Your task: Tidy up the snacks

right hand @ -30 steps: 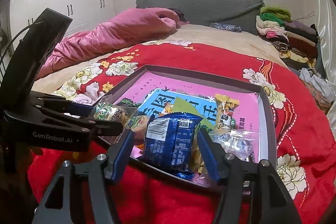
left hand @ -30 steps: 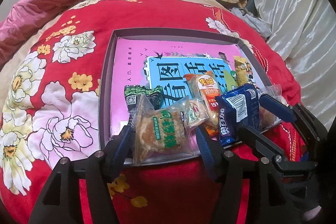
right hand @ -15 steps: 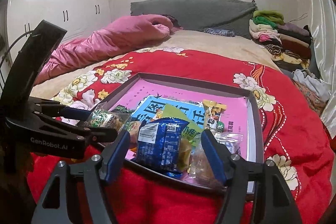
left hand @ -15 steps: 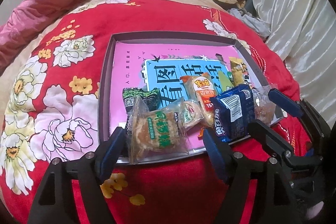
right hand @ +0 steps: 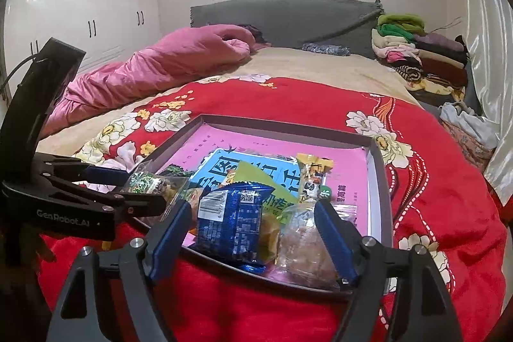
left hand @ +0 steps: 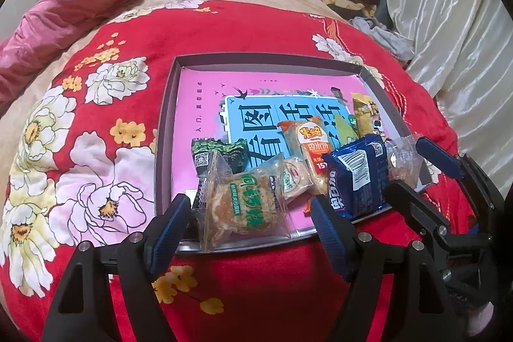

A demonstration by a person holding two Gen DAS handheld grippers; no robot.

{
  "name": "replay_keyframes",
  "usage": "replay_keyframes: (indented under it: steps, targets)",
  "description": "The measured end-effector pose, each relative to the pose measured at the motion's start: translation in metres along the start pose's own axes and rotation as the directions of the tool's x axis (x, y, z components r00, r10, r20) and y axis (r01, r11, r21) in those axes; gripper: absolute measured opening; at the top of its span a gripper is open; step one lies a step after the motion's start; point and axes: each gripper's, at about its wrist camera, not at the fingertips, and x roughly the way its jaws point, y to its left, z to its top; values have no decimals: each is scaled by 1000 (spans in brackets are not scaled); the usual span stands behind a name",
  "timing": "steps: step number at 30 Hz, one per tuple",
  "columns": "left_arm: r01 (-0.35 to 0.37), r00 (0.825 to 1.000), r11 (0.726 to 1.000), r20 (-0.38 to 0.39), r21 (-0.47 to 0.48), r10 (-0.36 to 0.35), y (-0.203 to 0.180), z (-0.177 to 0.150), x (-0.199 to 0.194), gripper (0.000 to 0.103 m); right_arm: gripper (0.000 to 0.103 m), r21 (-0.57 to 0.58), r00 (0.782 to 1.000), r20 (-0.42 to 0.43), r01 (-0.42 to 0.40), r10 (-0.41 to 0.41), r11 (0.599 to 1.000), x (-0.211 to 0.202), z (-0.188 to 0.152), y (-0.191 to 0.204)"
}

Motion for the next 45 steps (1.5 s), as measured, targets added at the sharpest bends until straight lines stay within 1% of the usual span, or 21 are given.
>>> replay_keyframes:
  steps: [3, 5, 7, 10, 19, 22, 24, 28, 35, 40, 45]
  targets:
    - [-4, 1000, 1000, 15, -7, 4, 1, 0, -6, 78, 83, 16, 999, 33, 9, -10, 1000, -7, 3, -3]
    - [-8, 1000, 1000, 29, -15, 8, 2, 1, -11, 78, 87, 36, 998, 55, 1, -3, 999, -13, 5, -6]
    - [-9, 999, 1000, 39, -23, 10, 4, 1, -16, 78, 88, 47, 998, 64, -3, 0, 999, -18, 6, -7]
    - [-15, 998, 1000, 59, -24, 17, 3, 0, -24, 78, 92, 40, 998, 62, 12, -14, 999, -21, 6, -7]
    - [-22, 995, 1000, 93, -18, 24, -1, -10, -44, 78, 93, 47, 995, 82, 46, -50, 998, -39, 5, -3]
    - [-14, 996, 1000, 88, -24, 16, -1, -20, -50, 78, 93, 65, 996, 66, 50, -54, 997, -46, 4, -2]
    - [-24, 996, 999, 80, -21, 26, -3, -27, -53, 79, 93, 81, 997, 46, 55, -59, 995, -50, 1, -1]
    - [-5, 998, 999, 66, -52, 8, -3, -43, -61, 79, 93, 132, 999, -1, 52, -52, 990, -63, -10, 1]
    - [3, 999, 998, 51, -60, 0, -11, -66, -70, 79, 93, 169, 996, -75, 66, -54, 983, -80, -27, 10]
    - [10, 999, 998, 41, -70, -7, -12, -77, -75, 79, 93, 138, 994, -83, 81, -70, 987, -91, -32, 24]
    - [-1, 999, 997, 48, -76, 4, -10, -81, -81, 79, 93, 117, 994, -72, 96, -87, 989, -96, -33, 32]
